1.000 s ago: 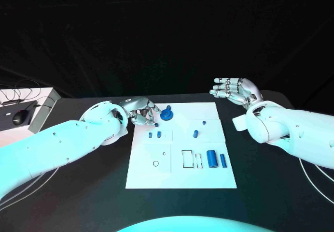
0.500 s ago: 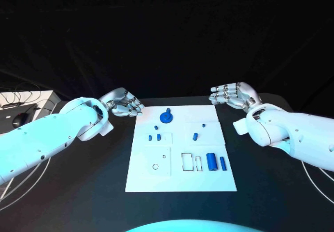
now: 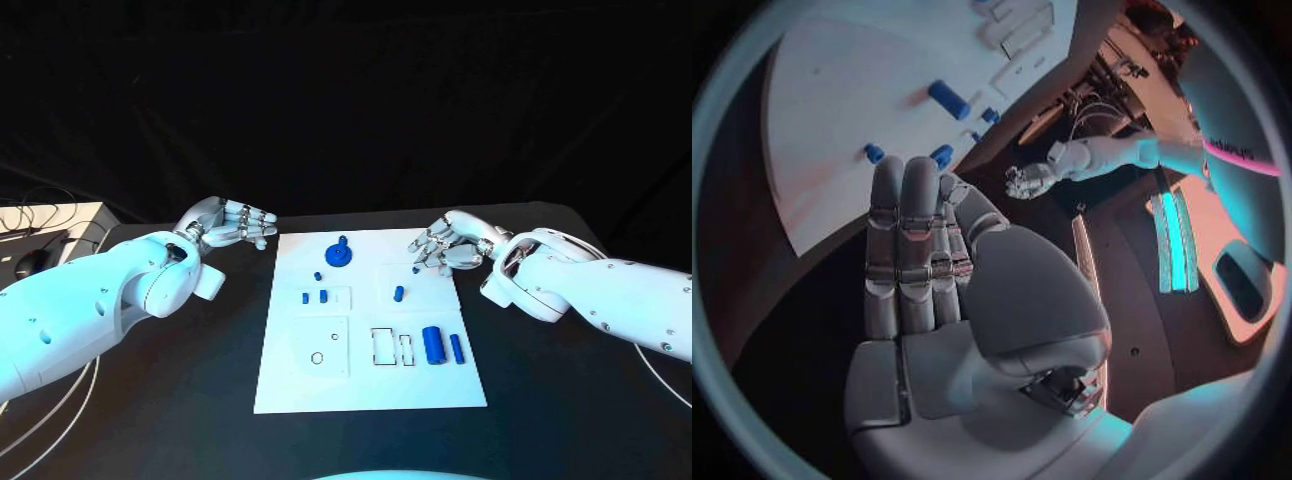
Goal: Assemble the parts on the task board
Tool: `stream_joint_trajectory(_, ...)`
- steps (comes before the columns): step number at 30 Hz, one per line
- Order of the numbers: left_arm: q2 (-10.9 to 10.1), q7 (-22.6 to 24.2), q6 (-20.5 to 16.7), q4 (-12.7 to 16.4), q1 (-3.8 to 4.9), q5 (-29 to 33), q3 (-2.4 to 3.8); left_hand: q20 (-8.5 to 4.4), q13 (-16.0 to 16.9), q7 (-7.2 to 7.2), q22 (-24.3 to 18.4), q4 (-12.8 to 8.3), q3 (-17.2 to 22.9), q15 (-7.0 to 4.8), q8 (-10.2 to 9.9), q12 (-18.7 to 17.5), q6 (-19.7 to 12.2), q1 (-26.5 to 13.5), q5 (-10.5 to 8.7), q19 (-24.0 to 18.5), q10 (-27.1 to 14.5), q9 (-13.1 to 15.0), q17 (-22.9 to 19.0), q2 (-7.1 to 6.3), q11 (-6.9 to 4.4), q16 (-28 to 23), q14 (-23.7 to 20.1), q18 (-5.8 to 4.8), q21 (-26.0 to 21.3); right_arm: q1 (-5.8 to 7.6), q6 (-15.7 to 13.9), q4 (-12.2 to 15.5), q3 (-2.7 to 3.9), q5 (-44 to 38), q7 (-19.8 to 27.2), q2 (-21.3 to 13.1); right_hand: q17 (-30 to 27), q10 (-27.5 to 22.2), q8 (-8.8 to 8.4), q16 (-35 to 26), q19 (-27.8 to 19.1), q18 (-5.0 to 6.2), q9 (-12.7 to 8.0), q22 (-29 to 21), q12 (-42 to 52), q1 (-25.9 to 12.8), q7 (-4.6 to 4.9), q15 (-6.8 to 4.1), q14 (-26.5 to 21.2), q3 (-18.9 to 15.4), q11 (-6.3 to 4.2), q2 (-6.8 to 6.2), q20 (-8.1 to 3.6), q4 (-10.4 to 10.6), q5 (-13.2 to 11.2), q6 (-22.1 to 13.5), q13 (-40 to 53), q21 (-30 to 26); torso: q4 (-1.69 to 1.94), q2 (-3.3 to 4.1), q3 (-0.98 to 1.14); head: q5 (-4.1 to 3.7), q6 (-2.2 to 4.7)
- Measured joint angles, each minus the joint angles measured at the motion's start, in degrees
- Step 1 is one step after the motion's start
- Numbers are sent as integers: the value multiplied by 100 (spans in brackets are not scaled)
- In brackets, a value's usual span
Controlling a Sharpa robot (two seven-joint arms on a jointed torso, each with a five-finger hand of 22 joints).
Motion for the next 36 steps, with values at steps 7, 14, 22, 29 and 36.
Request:
stream_joint_trajectory(7, -77, 146, -114, 154, -177, 885, 0, -10, 0, 0, 31, -24, -71, 0, 0, -68, 0, 8, 0, 51, 0, 0, 85, 53, 0, 85, 0, 0, 0, -21, 11, 293, 1, -1682, -784, -3, 861, -303, 0, 1309, 120, 24, 0, 633, 0, -229, 10, -47, -26, 181, 53, -132, -83, 18, -219, 3, 0, 738, -1, 3, -3, -52, 49)
stream_joint_trajectory(14, -121, 260, -184, 269, -231, 1200, 1, -31, 0, 41, 52, -40, -87, 0, 0, -70, -42, 8, 0, 71, 20, 0, 114, 53, 20, 107, 0, 0, 1, -33, -45, 424, 3, -2815, -1521, 45, 1285, -775, 0, 2003, 137, 189, 0, 923, 0, -409, 24, 92, -87, 363, 176, -317, 14, 153, -251, -74, -8, 920, 0, 7, -10, -69, 32)
stream_joint_trajectory(22, -161, 362, -246, 318, -242, 1282, 2, -31, 0, 41, 82, -40, -86, 0, 0, -98, -42, 8, 0, 71, 20, 0, 150, 53, 20, 135, 40, 0, 33, -59, -48, 495, 4, -3543, -2059, 138, 1374, -1079, 0, 2320, 116, 333, 5, 1252, 0, -217, -28, 168, -206, 551, 260, -594, 117, 505, -251, -164, -10, 936, 3, 9, -17, -88, 2)
stream_joint_trajectory(29, -176, 411, -278, 376, -244, 1305, 2, -31, 1, 41, 100, -24, -102, 0, 0, -98, -42, 8, 0, 71, 20, 0, 170, 53, 20, 169, 40, 1, 33, -68, -46, 441, 3, -3875, -2321, 223, 1315, -1097, 1, 2398, 116, 374, 4, 1526, 0, -178, -28, 160, -238, 738, 258, -678, 117, 705, -251, -164, -12, 845, 5, 11, -19, -95, -11)
stream_joint_trajectory(36, -185, 421, -297, 416, -245, 1312, 2, -31, 1, 40, 100, -24, -102, 0, 0, -98, -42, 8, 0, 71, 20, 0, 175, 53, 20, 169, 40, 0, 33, -117, -12, 355, 1, -4008, -2416, 313, 1305, -1139, 1, 2465, 146, 409, 4, 1705, 1, -178, 15, 169, -247, 915, 300, -678, 148, 760, -273, -121, -20, 793, 6, 10, -14, -91, -27)
